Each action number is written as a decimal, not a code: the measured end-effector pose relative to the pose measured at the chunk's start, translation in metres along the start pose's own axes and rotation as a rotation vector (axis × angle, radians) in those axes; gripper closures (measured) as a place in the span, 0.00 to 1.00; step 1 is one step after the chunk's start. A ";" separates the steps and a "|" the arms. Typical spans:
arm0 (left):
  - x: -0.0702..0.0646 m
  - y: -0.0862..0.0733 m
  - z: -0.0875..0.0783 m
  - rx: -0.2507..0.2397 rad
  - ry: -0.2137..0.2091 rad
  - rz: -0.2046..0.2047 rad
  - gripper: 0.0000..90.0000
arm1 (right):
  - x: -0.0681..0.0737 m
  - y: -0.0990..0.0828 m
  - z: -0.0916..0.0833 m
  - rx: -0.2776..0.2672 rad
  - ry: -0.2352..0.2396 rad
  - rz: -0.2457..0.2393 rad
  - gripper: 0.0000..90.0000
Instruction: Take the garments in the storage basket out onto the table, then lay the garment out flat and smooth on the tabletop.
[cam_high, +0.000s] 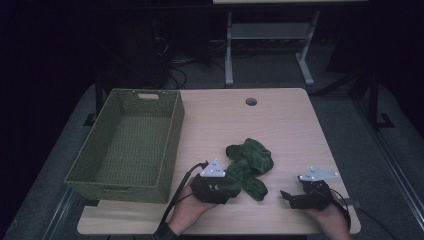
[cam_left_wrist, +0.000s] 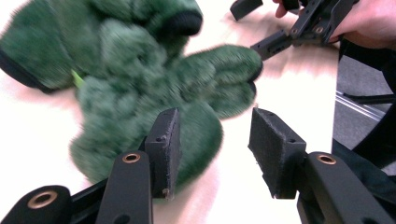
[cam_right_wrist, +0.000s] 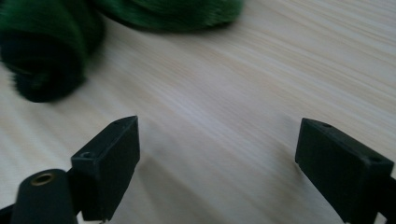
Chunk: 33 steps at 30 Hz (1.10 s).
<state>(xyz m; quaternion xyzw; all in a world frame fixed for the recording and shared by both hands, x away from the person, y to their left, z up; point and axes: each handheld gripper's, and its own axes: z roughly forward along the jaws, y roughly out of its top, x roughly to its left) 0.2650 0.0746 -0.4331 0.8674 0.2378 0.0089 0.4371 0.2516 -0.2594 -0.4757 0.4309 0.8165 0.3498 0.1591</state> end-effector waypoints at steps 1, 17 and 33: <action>-0.001 -0.002 0.001 0.006 0.002 0.004 0.58 | 0.003 0.000 -0.002 -0.004 0.016 0.005 0.16; 0.015 -0.017 0.025 0.058 0.054 0.006 0.64 | 0.043 0.013 0.012 -0.027 0.257 -0.045 0.36; 0.025 -0.016 0.025 0.109 0.027 0.013 0.96 | 0.051 0.022 0.020 -0.035 0.273 -0.061 0.86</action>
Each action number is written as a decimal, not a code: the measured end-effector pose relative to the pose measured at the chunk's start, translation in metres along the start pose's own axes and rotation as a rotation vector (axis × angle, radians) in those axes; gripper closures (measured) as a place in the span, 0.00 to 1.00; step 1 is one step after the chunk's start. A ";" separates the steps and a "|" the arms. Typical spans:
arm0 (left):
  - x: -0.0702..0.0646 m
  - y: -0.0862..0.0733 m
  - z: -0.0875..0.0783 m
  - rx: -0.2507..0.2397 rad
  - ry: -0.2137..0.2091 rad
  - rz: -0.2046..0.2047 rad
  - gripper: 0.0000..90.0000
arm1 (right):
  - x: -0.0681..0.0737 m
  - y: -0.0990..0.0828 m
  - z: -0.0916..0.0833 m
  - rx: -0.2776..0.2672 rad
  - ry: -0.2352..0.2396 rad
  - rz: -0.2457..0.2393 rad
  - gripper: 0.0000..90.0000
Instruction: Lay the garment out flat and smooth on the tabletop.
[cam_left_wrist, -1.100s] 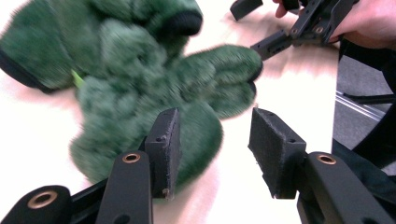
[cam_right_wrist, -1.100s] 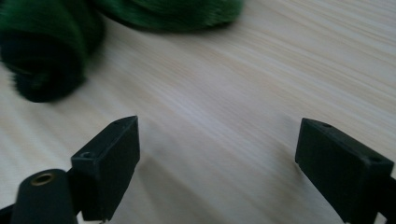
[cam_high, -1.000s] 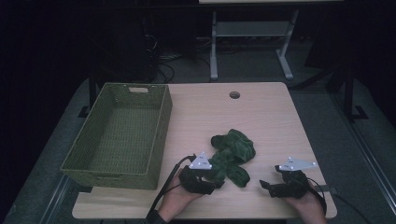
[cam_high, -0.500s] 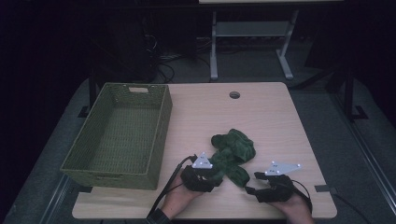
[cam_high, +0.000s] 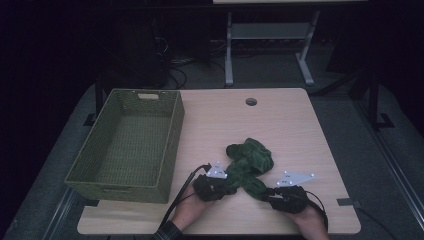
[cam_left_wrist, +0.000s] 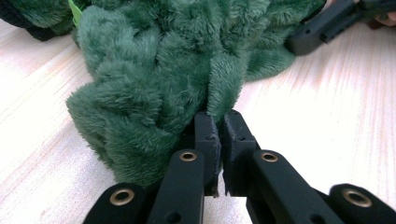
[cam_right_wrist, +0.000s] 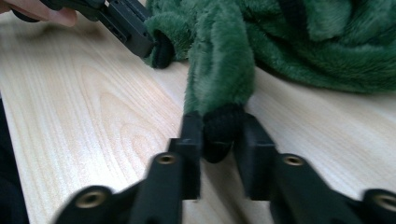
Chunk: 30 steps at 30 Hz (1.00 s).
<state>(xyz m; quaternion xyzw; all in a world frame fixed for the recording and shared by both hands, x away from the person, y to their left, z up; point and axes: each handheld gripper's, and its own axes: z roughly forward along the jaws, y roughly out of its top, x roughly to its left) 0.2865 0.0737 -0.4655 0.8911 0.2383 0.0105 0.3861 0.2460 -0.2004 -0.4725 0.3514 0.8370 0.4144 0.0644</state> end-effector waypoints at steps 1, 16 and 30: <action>-0.001 0.000 0.000 -0.008 -0.004 -0.011 0.96 | 0.000 0.001 -0.002 -0.004 -0.007 -0.011 0.88; 0.007 0.003 -0.046 -0.101 -0.024 -0.068 0.97 | -0.021 -0.006 -0.037 -0.036 -0.095 -0.002 0.90; 0.019 -0.005 -0.054 -0.103 0.077 -0.130 0.82 | -0.040 -0.026 -0.059 0.003 -0.206 0.089 0.77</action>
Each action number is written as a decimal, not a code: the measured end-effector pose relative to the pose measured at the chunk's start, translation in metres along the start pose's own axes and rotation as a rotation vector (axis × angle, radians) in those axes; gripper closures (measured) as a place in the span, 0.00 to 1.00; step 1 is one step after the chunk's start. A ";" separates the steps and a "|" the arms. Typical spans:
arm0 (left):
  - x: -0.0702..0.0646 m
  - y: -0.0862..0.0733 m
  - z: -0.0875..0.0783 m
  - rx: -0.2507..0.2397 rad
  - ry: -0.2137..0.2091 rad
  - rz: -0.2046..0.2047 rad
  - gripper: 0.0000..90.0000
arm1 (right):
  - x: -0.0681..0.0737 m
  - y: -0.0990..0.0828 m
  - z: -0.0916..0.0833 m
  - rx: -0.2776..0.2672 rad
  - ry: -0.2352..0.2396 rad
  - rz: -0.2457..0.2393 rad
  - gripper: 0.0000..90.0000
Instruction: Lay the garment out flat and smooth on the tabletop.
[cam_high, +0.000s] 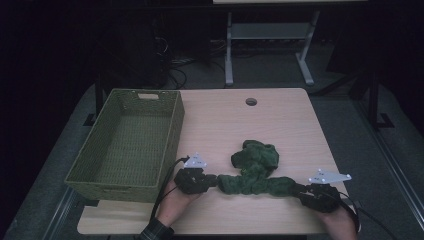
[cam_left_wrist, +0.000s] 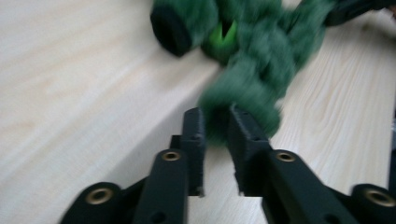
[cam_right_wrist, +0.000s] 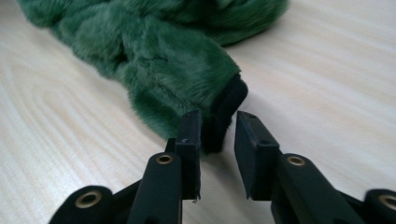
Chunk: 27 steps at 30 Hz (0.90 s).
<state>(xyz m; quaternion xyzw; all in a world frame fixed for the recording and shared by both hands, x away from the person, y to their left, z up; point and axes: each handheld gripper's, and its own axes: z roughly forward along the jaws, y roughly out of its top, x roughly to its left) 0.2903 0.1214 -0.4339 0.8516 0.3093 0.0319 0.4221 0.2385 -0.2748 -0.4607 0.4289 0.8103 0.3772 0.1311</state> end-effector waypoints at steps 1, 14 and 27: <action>-0.002 0.003 -0.004 -0.013 -0.002 0.007 0.82 | -0.001 0.001 -0.003 -0.010 -0.011 0.001 0.75; -0.025 0.017 0.022 0.017 -0.080 0.108 1.00 | 0.015 0.018 0.000 -0.072 0.051 -0.100 0.98; 0.001 0.005 0.056 0.131 -0.062 0.072 1.00 | 0.002 0.019 0.032 0.060 0.025 -0.102 1.00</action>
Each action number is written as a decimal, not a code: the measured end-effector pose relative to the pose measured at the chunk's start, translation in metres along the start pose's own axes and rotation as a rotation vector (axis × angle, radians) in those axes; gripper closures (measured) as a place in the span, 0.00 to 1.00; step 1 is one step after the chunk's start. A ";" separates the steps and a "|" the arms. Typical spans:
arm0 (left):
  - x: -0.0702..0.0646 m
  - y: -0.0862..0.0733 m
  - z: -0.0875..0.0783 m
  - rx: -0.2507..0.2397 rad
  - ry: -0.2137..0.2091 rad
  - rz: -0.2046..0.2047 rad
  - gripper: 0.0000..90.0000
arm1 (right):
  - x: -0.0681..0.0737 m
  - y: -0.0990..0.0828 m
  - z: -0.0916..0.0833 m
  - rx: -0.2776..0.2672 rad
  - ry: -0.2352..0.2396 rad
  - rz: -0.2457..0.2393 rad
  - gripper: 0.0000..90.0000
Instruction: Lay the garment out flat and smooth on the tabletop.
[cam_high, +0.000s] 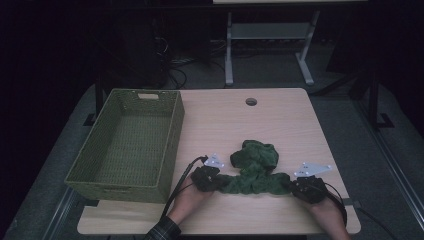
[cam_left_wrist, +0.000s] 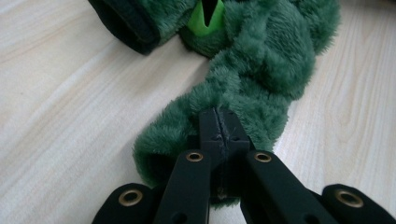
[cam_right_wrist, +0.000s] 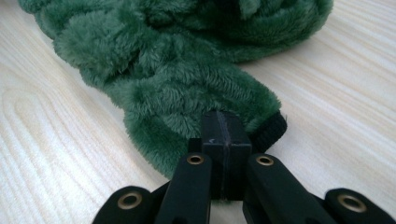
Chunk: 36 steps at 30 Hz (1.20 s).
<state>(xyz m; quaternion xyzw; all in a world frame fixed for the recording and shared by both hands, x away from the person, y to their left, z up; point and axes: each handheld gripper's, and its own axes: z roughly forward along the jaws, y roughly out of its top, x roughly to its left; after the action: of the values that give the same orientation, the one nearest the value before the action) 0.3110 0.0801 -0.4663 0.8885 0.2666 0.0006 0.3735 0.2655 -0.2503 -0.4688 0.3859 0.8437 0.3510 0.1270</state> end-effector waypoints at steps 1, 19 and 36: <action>0.000 -0.001 -0.001 0.006 -0.006 0.003 1.00 | 0.000 0.000 0.000 0.000 0.000 0.000 1.00; -0.023 -0.018 -0.027 -0.016 -0.078 -0.015 0.85 | 0.023 -0.018 -0.026 0.023 0.032 -0.002 0.87; 0.025 0.033 -0.023 -0.093 0.050 -0.031 0.44 | 0.021 0.044 -0.015 -0.103 0.064 0.049 0.51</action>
<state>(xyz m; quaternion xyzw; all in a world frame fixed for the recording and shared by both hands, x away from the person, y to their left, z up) 0.3429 0.0879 -0.4334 0.8657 0.2894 0.0295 0.4074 0.2686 -0.2220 -0.4266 0.3879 0.8184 0.4091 0.1112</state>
